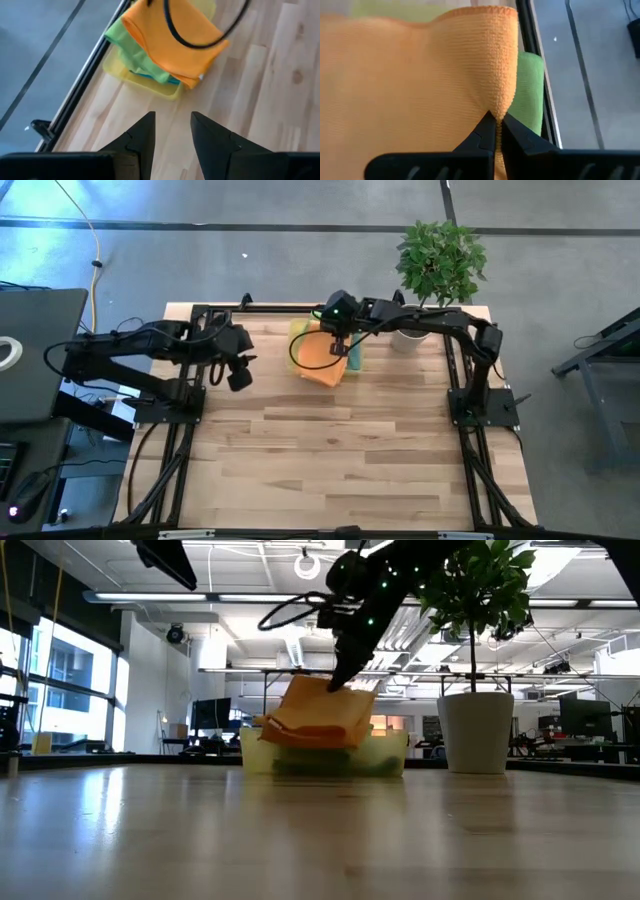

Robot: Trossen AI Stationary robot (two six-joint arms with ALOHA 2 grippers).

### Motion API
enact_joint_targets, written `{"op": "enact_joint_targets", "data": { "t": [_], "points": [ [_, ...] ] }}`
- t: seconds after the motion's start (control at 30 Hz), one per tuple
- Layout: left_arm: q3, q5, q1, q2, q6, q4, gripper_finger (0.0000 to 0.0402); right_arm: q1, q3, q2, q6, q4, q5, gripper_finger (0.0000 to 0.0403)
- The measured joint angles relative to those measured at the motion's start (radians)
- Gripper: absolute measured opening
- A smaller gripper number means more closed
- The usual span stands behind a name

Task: Fold microfiber towels
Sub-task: Put the folded orange microfiber cloth into the yellow bin, then return to Home Position

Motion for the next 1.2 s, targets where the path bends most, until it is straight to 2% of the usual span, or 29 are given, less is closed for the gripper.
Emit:
{"op": "enact_joint_targets", "data": {
  "t": [0.27, 0.6, 0.7, 0.83, 0.97, 1.07, 1.2],
  "points": [
    [0.000, -0.002, 0.071, 0.000, -0.002, 0.004, 0.0115, -0.002, 0.000, 0.074, -0.117, 0.159, 0.148, 0.0000],
    [0.000, -0.003, 0.122, 0.000, -0.002, 0.004, 0.0115, -0.051, 0.000, 0.074, -0.161, 0.178, 0.112, 0.0006],
    [0.000, -0.003, 0.132, 0.000, 0.000, 0.004, 0.0115, -0.054, 0.000, 0.074, -0.161, 0.191, 0.104, 0.0037],
    [0.000, -0.003, 0.141, 0.000, 0.000, 0.004, 0.0115, -0.050, 0.000, 0.074, -0.144, 0.216, 0.107, 0.0106],
    [0.000, -0.003, 0.141, 0.000, 0.000, 0.004, 0.0115, -0.024, 0.008, 0.055, -0.046, 0.196, 0.221, 0.0161],
    [0.000, -0.003, 0.141, 0.000, -0.001, 0.004, 0.0115, -0.007, 0.051, 0.026, 0.041, 0.116, 0.255, 0.0176],
    [0.013, -0.001, 0.141, 0.001, 0.001, -0.010, 0.0115, 0.002, 0.108, -0.029, 0.154, -0.036, 0.167, 0.0175]
  ]
}}
